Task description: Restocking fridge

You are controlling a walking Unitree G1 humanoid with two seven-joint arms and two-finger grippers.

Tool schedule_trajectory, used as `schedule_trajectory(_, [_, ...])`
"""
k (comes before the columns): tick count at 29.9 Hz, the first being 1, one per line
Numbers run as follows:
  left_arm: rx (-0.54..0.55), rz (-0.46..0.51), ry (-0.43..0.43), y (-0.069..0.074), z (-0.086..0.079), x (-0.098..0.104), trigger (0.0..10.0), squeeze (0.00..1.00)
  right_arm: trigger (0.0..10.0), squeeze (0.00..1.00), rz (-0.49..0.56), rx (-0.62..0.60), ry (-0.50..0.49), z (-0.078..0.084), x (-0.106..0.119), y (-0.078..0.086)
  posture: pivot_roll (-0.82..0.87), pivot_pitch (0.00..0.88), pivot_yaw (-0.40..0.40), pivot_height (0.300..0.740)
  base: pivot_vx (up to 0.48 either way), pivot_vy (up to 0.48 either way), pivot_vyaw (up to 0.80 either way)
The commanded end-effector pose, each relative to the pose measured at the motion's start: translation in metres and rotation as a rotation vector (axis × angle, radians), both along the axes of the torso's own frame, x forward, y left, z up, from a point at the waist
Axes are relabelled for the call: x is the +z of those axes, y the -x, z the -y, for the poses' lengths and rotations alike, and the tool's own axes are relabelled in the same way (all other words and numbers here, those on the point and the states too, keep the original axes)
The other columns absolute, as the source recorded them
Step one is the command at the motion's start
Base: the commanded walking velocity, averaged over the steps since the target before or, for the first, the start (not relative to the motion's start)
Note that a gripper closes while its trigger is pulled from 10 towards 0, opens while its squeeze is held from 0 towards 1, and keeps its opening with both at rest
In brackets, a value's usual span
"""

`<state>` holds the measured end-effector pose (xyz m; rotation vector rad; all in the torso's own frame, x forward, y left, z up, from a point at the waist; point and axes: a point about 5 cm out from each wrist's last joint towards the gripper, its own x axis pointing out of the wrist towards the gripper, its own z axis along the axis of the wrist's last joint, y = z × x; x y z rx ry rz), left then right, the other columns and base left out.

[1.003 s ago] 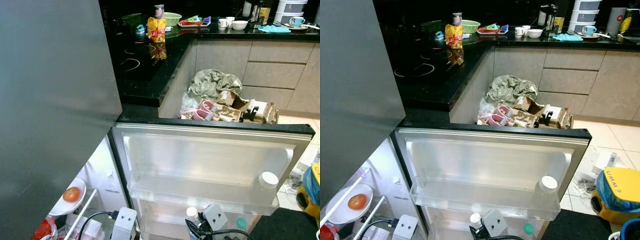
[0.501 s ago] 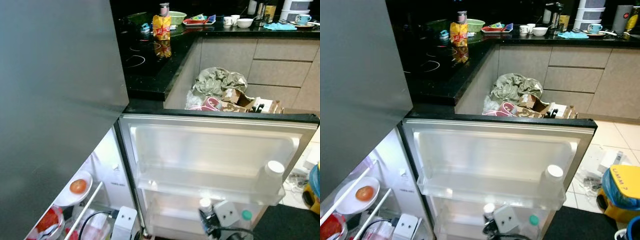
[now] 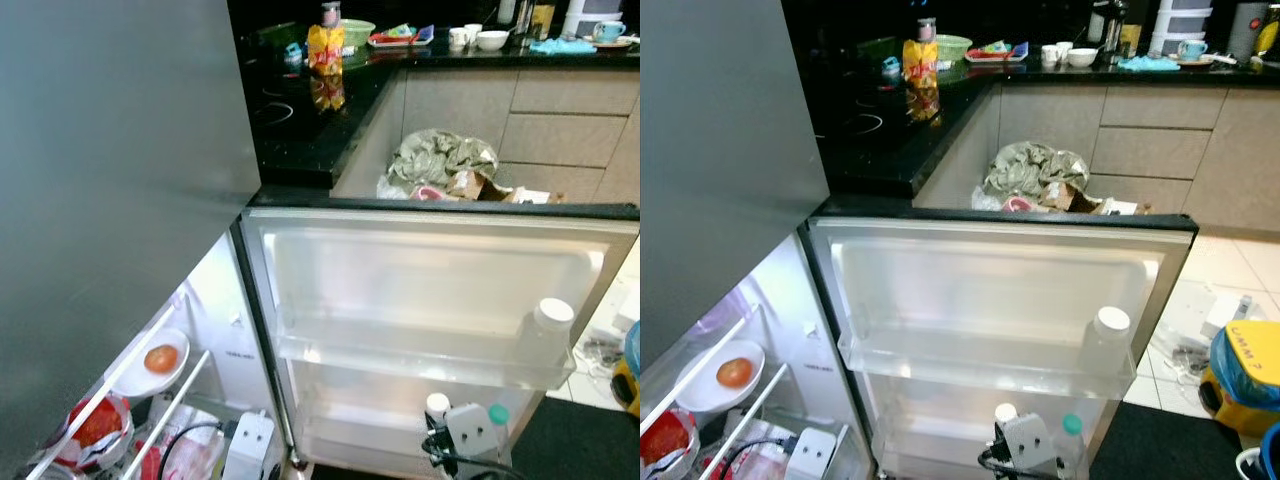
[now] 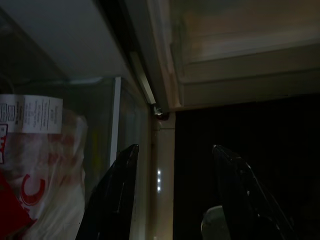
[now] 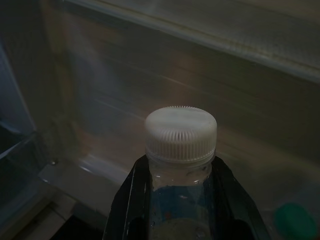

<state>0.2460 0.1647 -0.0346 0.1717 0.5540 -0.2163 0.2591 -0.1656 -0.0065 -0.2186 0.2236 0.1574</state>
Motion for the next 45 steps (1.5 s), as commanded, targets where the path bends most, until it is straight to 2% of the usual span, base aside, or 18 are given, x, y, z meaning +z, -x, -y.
schedule_trajectory(1, [-0.002, -0.010, -0.025, 0.003, -0.008, -0.002, 10.0, 0.00, 10.0, 0.00, 0.008, -0.013, 0.001, -0.001, -0.001, 0.001, -0.02, 0.128, 0.063, 0.656, 0.000, 0.000, 0.00])
schedule_trajectory(8, [-0.002, -0.007, -0.034, 0.003, -0.012, -0.001, 10.0, 0.00, 10.0, 0.00, 0.025, -0.035, -0.016, -0.002, 0.001, -0.001, -0.01, 0.132, 0.066, 0.626, 0.000, 0.000, 0.00])
schedule_trajectory(14, [-0.003, -0.004, -0.038, 0.003, -0.014, 0.000, 10.0, 0.00, 10.0, 0.00, 0.052, -0.047, -0.040, -0.002, 0.005, -0.003, 0.00, 0.135, 0.069, 0.621, 0.000, 0.000, 0.00])
schedule_trajectory(20, [-0.007, -0.003, -0.040, 0.004, -0.015, 0.000, 10.0, 0.00, 10.0, 0.00, 0.178, -0.033, -0.094, 0.002, 0.019, -0.006, 0.01, 0.142, 0.074, 0.621, 0.000, 0.000, 0.00])
schedule_trajectory(23, [-0.009, -0.003, -0.040, 0.005, -0.016, 0.000, 10.0, 0.00, 10.0, 0.00, 0.223, -0.019, -0.148, 0.005, 0.027, -0.008, 0.01, 0.143, 0.075, 0.621, 0.000, 0.000, 0.00])
schedule_trajectory(29, [-0.012, -0.005, -0.041, 0.006, -0.016, -0.001, 10.0, 0.00, 10.0, 0.00, 0.308, 0.006, -0.195, 0.008, 0.039, -0.012, 0.01, 0.147, 0.078, 0.621, 0.000, 0.000, 0.00])
schedule_trajectory(35, [-0.017, -0.007, -0.042, 0.007, -0.018, -0.001, 10.0, 0.00, 10.0, 0.00, 0.375, 0.015, -0.191, 0.014, 0.051, -0.018, 0.01, 0.148, 0.083, 0.621, 0.000, 0.000, 0.00])
schedule_trajectory(41, [-0.023, -0.009, -0.045, 0.007, -0.018, -0.001, 10.0, 0.00, 10.0, 0.00, 0.395, 0.020, -0.199, 0.018, 0.055, -0.020, 0.01, 0.151, 0.088, 0.621, 0.000, 0.000, 0.00])
schedule_trajectory(45, [-0.032, 0.019, -0.054, 0.003, -0.021, 0.005, 10.0, 0.00, 10.0, 0.00, 0.360, 0.009, -0.197, 0.024, 0.050, -0.018, 0.05, 0.182, 0.106, 0.621, 0.000, 0.000, 0.00])
